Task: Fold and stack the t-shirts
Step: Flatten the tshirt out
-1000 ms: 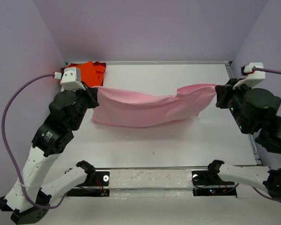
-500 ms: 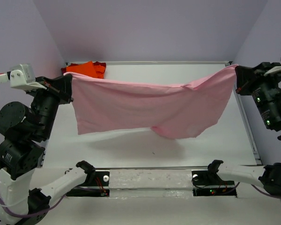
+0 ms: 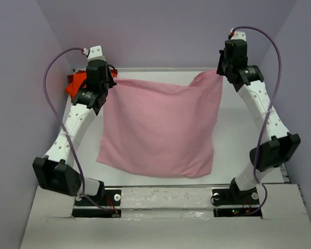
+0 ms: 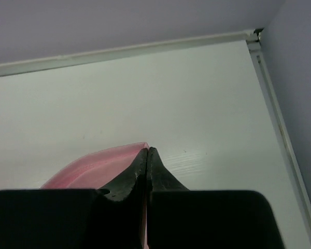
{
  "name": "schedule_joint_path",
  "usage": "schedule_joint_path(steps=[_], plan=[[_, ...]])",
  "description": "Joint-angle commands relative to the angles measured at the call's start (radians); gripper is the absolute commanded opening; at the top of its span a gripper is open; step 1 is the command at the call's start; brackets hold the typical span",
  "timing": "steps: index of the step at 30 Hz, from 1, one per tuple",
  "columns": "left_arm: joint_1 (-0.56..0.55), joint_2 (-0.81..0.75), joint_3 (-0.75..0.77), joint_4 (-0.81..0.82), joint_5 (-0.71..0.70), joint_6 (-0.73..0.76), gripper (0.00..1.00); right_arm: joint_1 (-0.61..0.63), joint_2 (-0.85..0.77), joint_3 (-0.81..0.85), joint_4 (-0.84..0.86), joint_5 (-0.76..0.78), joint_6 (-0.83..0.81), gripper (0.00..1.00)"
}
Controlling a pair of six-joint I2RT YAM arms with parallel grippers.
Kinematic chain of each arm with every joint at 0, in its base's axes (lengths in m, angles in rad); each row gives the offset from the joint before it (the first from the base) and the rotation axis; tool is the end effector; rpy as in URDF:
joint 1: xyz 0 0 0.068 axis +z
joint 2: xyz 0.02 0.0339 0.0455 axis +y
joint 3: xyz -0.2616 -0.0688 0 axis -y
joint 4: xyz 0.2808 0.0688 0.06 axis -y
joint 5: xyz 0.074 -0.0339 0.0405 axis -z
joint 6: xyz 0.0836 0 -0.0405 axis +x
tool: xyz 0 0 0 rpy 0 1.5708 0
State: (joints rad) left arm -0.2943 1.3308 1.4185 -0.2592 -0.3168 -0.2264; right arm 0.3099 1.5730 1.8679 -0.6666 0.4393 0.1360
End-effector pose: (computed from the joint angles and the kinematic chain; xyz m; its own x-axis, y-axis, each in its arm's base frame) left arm 0.3745 -0.0863 0.4258 -0.1551 -0.1759 -0.9721 -0.0543 0.9841 -0.1694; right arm 0.4025 0.0916 0.4598 -0.3290 0.0235 -0.9441 0.1473 0.9887 -0.0267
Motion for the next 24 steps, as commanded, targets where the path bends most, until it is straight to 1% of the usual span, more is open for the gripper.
schedule_joint_path(steps=[1, 2, 3, 4, 7, 10, 13, 14, 15, 16, 17, 18, 19, 21, 22, 23, 24], plan=[[0.041, 0.039, 0.052, 0.152, 0.045, 0.001, 0.00, -0.092, 0.120, 0.087, 0.079, -0.166, 0.088, 0.00], [0.046, 0.068, 0.072, 0.146, 0.044, 0.007, 0.00, -0.092, 0.189, 0.188, 0.031, -0.166, 0.088, 0.00], [0.046, 0.077, 0.094, 0.146, 0.044, 0.009, 0.00, -0.092, 0.208, 0.189, 0.012, -0.172, 0.086, 0.00], [0.046, 0.083, 0.144, 0.112, 0.050, 0.007, 0.00, -0.092, 0.212, 0.254, 0.004, -0.183, 0.082, 0.00], [0.044, 0.062, 0.197, 0.066, 0.091, 0.009, 0.00, -0.092, 0.170, 0.287, 0.012, -0.229, 0.077, 0.00], [0.043, -0.037, 0.188, 0.073, 0.113, 0.010, 0.00, -0.092, 0.102, 0.269, 0.018, -0.255, 0.074, 0.00], [0.037, -0.162, 0.142, 0.061, 0.127, 0.012, 0.00, -0.092, -0.019, 0.167, 0.041, -0.274, 0.074, 0.00], [0.037, -0.198, 0.107, 0.055, 0.145, 0.009, 0.00, -0.092, -0.098, 0.080, 0.061, -0.280, 0.079, 0.00], [0.035, -0.269, 0.085, 0.043, 0.151, 0.006, 0.00, -0.092, -0.144, 0.030, 0.073, -0.301, 0.082, 0.00], [0.037, -0.304, 0.060, 0.029, 0.160, -0.001, 0.00, -0.092, -0.192, -0.022, 0.085, -0.315, 0.086, 0.00], [0.035, -0.341, 0.012, 0.015, 0.198, -0.004, 0.00, -0.092, -0.290, -0.073, 0.093, -0.335, 0.094, 0.00], [0.034, -0.376, -0.019, 0.005, 0.225, -0.004, 0.00, -0.092, -0.341, -0.167, 0.091, -0.381, 0.100, 0.00], [0.032, -0.457, -0.054, -0.014, 0.243, -0.019, 0.00, -0.092, -0.393, -0.215, 0.087, -0.399, 0.109, 0.00], [0.030, -0.543, -0.147, -0.041, 0.258, -0.045, 0.00, -0.083, -0.497, -0.303, 0.052, -0.422, 0.129, 0.00], [0.030, -0.633, -0.183, -0.052, 0.266, -0.056, 0.00, -0.083, -0.584, -0.355, 0.032, -0.430, 0.132, 0.00], [0.030, -0.678, -0.237, -0.061, 0.275, -0.080, 0.00, -0.083, -0.626, -0.374, -0.002, -0.441, 0.137, 0.00], [0.030, -0.714, -0.256, -0.069, 0.281, -0.086, 0.00, -0.083, -0.665, -0.387, -0.016, -0.458, 0.139, 0.00]])
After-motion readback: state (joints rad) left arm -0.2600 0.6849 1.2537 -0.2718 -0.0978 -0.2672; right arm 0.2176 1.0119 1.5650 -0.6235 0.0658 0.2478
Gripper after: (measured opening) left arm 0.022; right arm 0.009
